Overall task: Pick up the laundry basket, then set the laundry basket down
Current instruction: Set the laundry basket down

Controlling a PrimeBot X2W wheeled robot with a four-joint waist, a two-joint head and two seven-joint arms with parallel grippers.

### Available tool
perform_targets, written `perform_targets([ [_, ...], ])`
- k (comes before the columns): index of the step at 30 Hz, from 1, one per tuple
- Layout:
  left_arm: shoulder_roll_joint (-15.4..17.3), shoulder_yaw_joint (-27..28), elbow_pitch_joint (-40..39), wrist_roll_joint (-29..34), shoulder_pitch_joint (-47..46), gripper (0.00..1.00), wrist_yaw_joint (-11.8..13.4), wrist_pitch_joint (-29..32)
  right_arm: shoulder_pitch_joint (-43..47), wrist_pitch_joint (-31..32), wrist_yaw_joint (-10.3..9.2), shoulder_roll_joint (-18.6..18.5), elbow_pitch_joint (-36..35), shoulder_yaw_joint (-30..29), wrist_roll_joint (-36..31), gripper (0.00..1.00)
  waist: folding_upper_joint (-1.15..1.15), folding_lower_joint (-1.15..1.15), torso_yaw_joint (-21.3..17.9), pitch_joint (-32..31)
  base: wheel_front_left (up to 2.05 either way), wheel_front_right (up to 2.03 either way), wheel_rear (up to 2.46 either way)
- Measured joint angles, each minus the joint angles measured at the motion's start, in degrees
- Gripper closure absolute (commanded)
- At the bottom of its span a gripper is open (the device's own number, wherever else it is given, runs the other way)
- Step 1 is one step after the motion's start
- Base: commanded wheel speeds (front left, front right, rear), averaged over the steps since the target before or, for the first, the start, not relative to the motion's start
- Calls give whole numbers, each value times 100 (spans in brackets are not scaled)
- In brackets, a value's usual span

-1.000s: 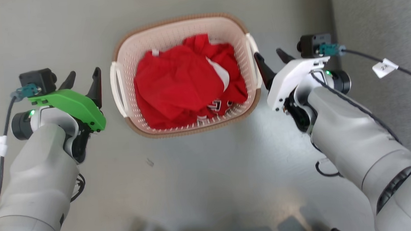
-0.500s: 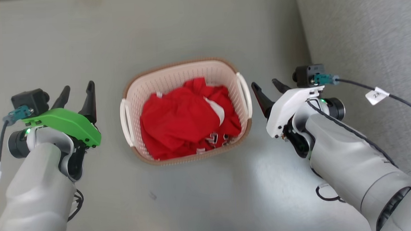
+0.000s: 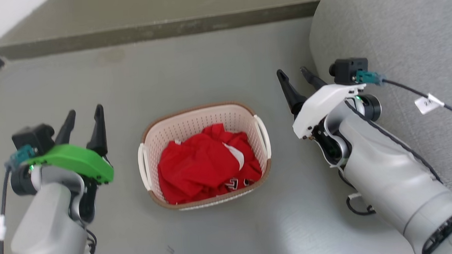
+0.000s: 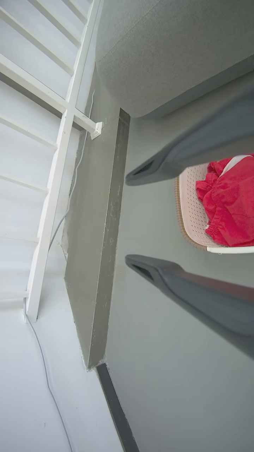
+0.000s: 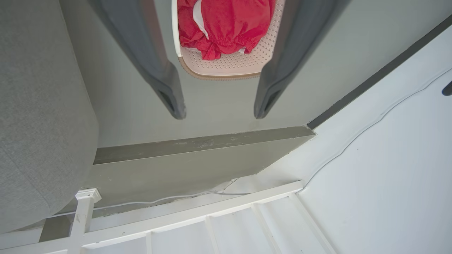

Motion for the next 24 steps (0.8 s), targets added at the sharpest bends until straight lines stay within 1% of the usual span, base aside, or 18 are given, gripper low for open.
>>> perform_targets([
  [5, -80, 280, -407, 220, 433, 0, 54, 0, 371, 0, -94, -107, -483, -357, -330, 0, 0, 0, -40, -274, 0, 0, 0],
  [8, -133, 425, -665, 331, 664, 0, 57, -1, 620, 0, -149, -163, -758, -558, -506, 0, 0, 0, -58, -417, 0, 0, 0],
  [11, -196, 535, -902, 458, 878, 0, 57, 0, 887, -1, -244, -191, -1031, -756, -710, 0, 0, 0, -70, -537, 0, 0, 0],
  [14, -236, 676, -1210, 675, 1074, 0, 57, 0, 1168, -1, -285, -216, -1306, -905, -883, 0, 0, 0, -74, -642, 0, 0, 0],
  [16, -242, 715, -1414, 788, 1167, 0, 55, -1, 1383, -1, -292, -218, -1454, -959, -1018, 0, 0, 0, -71, -705, 0, 0, 0],
  [17, -280, 826, -1583, 900, 1284, 0, 55, -1, 1614, -1, -292, -207, -1584, -1006, -1109, 0, 0, 0, -67, -765, 0, 0, 0],
  [20, -304, 937, -1690, 1047, 1538, 0, 102, -1, 1880, -1, -296, -202, -1800, -1136, -1251, 0, 0, 0, -65, -852, 0, 0, 0],
  [24, -365, 1040, -1726, 1149, 1902, 0, 224, -1, 2033, -1, -313, -227, -2074, -1288, -1504, 0, 0, 0, -78, -943, 0, 0, 0],
])
